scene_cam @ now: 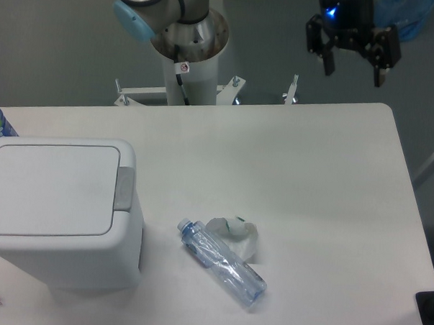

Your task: Open the trash can

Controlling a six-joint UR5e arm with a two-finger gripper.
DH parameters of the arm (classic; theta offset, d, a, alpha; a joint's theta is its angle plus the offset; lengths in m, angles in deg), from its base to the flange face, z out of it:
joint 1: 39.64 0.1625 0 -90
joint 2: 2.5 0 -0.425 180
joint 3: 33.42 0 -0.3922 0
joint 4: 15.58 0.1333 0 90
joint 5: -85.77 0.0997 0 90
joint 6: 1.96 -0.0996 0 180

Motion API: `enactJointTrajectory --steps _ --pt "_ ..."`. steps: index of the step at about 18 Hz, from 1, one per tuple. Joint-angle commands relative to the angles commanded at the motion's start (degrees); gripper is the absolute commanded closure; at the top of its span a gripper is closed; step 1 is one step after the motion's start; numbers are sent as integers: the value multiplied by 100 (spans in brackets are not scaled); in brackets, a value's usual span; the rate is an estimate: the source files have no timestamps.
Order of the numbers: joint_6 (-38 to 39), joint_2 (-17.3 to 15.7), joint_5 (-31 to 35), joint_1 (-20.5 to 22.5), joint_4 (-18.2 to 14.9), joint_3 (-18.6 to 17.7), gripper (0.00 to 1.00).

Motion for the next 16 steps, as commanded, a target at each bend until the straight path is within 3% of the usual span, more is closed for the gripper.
enactJointTrajectory --steps 4,9,16 --pt "1239 35 -361 -176 61 53 0" --pt "3094 140 -617 -703 755 27 0" --pt "4459 474 -625 -1564 852 114 0"
